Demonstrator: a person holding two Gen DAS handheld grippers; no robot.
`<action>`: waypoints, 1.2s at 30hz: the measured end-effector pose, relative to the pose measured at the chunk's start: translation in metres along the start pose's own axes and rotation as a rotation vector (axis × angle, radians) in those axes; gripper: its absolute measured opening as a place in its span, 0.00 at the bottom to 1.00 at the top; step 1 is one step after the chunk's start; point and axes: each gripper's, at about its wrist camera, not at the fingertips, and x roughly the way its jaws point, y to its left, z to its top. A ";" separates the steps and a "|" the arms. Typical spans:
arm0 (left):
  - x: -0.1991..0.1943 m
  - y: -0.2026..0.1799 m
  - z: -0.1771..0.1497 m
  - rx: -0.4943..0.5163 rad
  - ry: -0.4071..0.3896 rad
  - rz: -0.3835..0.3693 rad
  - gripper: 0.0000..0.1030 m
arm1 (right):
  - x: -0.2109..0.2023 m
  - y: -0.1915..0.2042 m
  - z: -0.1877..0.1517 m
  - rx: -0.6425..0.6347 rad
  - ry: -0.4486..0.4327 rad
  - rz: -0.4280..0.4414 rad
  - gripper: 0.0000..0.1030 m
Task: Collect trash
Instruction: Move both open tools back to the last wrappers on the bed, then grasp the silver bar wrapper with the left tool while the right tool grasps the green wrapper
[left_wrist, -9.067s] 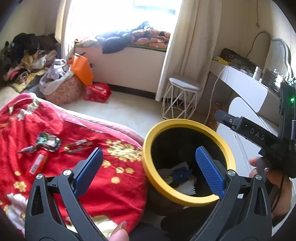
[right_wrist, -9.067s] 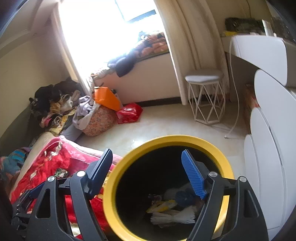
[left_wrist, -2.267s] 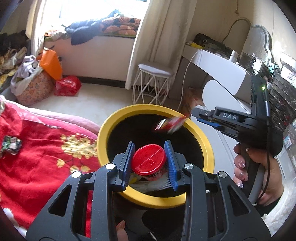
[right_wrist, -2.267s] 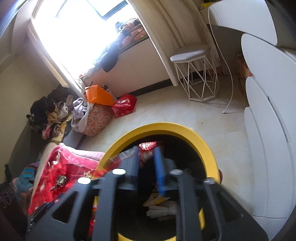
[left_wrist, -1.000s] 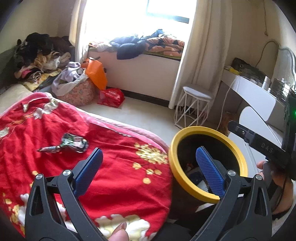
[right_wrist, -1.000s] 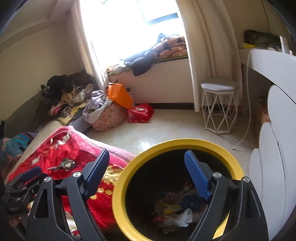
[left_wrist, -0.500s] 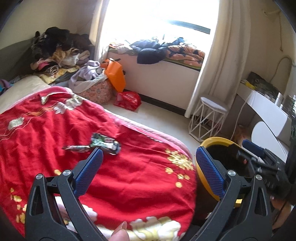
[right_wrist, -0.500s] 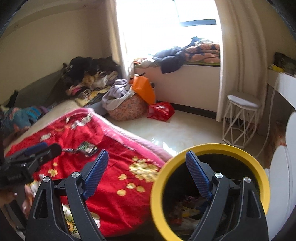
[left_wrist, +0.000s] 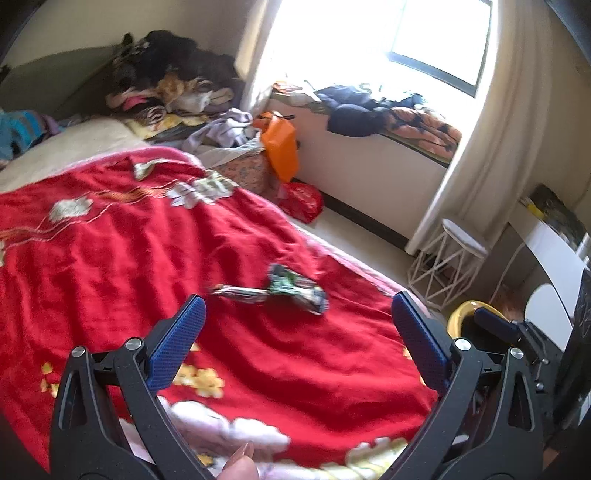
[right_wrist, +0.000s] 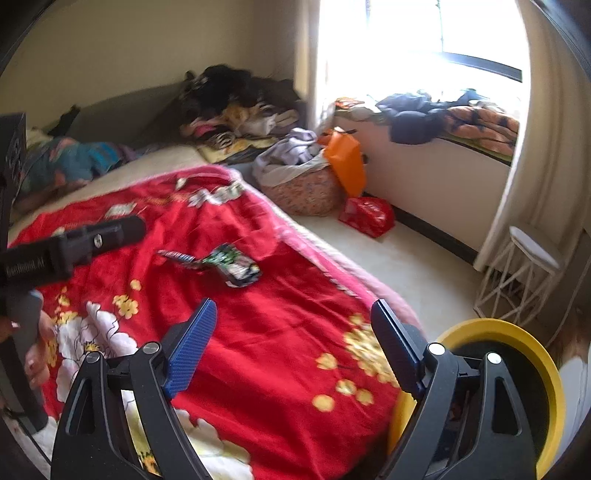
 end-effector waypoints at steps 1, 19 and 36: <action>0.001 0.007 0.000 -0.016 0.004 0.009 0.90 | 0.007 0.005 0.001 -0.019 0.010 0.006 0.80; 0.052 0.072 0.001 -0.209 0.147 -0.004 0.53 | 0.132 0.041 0.015 -0.137 0.192 0.037 0.80; 0.100 0.093 -0.007 -0.394 0.234 -0.080 0.20 | 0.154 0.041 0.010 -0.089 0.220 0.147 0.05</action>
